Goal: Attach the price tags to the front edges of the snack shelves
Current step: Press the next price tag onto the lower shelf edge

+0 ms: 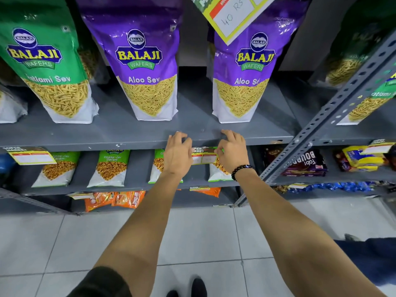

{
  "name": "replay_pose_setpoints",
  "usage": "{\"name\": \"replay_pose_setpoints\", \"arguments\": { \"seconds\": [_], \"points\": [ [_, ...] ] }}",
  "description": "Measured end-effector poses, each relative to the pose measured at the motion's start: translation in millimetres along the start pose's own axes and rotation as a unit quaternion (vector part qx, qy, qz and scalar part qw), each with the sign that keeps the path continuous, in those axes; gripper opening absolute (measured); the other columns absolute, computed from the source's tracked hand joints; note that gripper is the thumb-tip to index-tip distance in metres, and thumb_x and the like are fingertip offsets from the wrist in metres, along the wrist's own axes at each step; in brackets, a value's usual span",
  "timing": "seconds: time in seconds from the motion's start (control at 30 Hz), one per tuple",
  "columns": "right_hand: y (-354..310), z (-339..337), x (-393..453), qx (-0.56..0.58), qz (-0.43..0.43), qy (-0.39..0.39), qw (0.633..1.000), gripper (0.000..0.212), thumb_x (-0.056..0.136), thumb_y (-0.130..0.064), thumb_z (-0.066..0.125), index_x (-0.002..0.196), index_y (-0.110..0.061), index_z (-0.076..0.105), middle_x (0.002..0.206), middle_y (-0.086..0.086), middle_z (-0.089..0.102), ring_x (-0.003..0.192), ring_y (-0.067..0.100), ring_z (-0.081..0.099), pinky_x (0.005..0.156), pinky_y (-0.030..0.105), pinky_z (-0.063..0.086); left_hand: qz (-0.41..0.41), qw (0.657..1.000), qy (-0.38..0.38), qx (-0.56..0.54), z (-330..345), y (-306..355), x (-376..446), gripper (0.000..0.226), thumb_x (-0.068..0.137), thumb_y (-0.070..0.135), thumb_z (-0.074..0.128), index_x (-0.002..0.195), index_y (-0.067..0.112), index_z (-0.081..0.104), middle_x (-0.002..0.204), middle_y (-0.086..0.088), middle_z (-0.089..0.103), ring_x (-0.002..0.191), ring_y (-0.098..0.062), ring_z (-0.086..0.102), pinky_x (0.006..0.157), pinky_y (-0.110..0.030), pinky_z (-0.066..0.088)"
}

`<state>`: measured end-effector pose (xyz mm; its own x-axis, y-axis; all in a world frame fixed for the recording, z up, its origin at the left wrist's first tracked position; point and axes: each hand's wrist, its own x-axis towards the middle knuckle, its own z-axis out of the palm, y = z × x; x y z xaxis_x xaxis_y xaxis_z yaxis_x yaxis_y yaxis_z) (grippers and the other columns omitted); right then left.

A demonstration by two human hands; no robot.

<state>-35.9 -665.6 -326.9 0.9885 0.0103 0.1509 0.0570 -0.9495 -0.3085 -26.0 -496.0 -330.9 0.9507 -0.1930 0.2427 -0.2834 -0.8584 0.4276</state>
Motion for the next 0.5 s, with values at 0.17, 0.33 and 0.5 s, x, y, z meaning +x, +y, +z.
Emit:
{"name": "replay_pose_setpoints", "arguments": {
  "seconds": [0.17, 0.33, 0.5],
  "points": [
    [-4, -7, 7, 0.001, 0.024, 0.006, 1.0, 0.014, 0.085, -0.015, 0.06, 0.089, -0.004, 0.066, 0.129, 0.011, 0.053, 0.116, 0.034, 0.045, 0.102, 0.043, 0.033, -0.014, 0.999, 0.012, 0.031, -5, 2, 5, 0.006, 0.089, 0.01, 0.056, 0.089, 0.003, 0.056, 0.108, -0.015, 0.057, 0.095, -0.032, 0.053, 0.064, -0.041, 0.049],
    [-8, -11, 12, 0.002, 0.043, -0.002, 0.999, 0.016, 0.087, -0.019, 0.059, 0.091, -0.006, 0.066, 0.125, 0.009, 0.054, 0.113, 0.034, 0.046, 0.099, 0.043, 0.034, -0.035, 0.999, 0.023, 0.026, -7, 5, 6, 0.007, 0.091, 0.01, 0.052, 0.092, 0.003, 0.055, 0.106, -0.015, 0.057, 0.095, -0.032, 0.054, 0.062, -0.042, 0.049],
    [-10, -10, 15, -0.005, 0.053, 0.005, 0.999, 0.017, 0.086, -0.021, 0.06, 0.09, -0.005, 0.064, 0.116, 0.01, 0.057, 0.108, 0.035, 0.047, 0.096, 0.045, 0.036, -0.058, 0.998, 0.032, 0.024, -1, 5, 8, 0.008, 0.09, 0.013, 0.055, 0.091, 0.005, 0.055, 0.104, -0.014, 0.058, 0.095, -0.031, 0.055, 0.064, -0.042, 0.051]
  ]
}}
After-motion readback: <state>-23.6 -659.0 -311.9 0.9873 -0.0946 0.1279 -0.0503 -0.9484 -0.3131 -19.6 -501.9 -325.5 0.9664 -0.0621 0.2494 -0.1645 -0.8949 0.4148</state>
